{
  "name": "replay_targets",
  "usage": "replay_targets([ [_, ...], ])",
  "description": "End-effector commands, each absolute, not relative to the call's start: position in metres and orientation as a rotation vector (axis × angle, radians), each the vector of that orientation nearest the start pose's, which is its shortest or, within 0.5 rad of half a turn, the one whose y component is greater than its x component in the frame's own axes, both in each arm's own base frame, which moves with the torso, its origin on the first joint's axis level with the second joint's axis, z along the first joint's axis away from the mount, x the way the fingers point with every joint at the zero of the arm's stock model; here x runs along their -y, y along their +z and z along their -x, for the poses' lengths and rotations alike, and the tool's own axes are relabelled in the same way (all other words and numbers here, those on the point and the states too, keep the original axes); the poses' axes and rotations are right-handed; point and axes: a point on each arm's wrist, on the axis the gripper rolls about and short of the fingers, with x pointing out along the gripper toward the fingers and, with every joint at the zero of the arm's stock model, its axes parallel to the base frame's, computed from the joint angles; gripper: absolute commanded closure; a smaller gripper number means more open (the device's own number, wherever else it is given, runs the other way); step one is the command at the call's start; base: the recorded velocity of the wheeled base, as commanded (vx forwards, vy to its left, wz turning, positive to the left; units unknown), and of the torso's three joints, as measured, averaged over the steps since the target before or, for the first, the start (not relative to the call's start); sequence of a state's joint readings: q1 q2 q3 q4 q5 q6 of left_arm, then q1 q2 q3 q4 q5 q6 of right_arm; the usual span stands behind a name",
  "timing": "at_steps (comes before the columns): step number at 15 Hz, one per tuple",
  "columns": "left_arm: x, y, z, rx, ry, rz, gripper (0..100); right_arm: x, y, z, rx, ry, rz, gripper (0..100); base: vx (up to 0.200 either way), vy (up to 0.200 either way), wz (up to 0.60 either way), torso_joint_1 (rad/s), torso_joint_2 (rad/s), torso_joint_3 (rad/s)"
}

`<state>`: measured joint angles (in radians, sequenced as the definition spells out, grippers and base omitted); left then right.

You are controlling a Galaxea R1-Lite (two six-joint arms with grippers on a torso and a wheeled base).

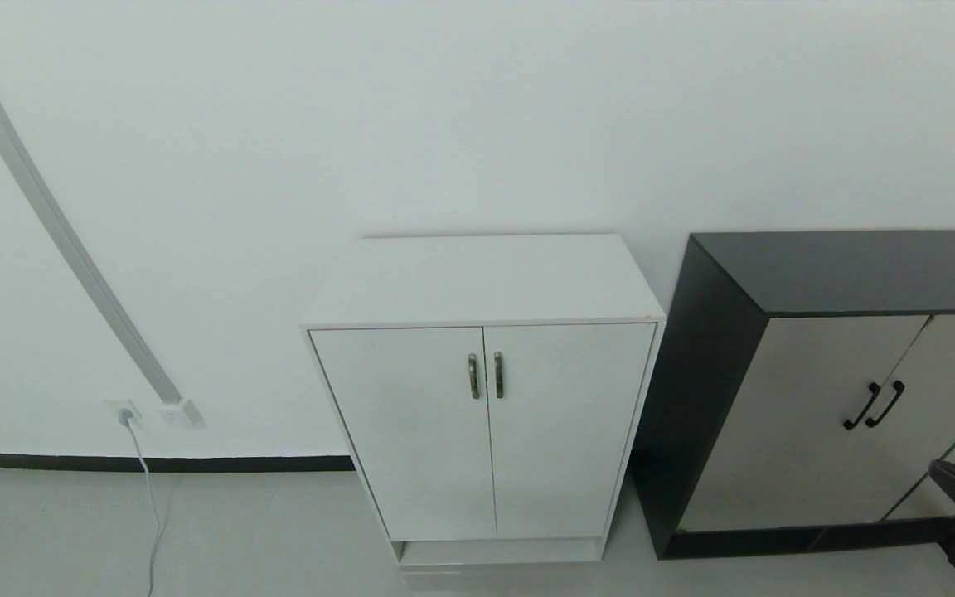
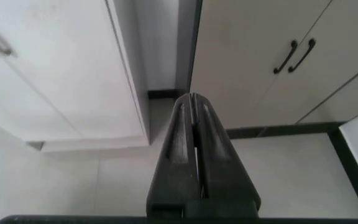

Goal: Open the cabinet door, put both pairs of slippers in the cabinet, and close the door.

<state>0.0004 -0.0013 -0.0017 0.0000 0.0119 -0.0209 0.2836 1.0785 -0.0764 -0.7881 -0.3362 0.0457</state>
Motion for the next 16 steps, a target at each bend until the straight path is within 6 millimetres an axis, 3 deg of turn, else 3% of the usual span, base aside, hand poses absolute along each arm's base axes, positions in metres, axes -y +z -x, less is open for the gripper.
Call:
replay_targets([
  [1,0.0,0.076,0.023,0.002,0.014,0.021,100,-0.02,0.144,-0.093,-0.14,-0.042,-0.002,100,0.0,0.0,0.0,0.0,0.0,0.0],
  [2,0.0,0.076,0.023,0.002,0.014,0.021,100,-0.016,0.141,-0.076,-0.157,-0.004,0.0,100,0.0,0.0,0.0,0.0,0.0,0.0],
  [6,0.0,0.076,0.023,0.002,0.012,0.021,100,-0.009,0.125,-0.046,-0.245,0.081,0.036,100,0.0,0.0,0.0,0.0,0.0,0.0],
  [11,0.0,0.076,0.023,0.002,0.012,0.021,100,-0.003,0.102,-0.023,-0.342,0.138,0.05,100,0.0,0.0,0.0,0.0,0.0,0.0],
  [16,0.0,0.076,0.023,0.002,0.012,0.021,100,-0.001,0.082,-0.012,-0.381,0.175,0.053,100,0.0,0.0,0.0,0.0,0.0,0.0],
])
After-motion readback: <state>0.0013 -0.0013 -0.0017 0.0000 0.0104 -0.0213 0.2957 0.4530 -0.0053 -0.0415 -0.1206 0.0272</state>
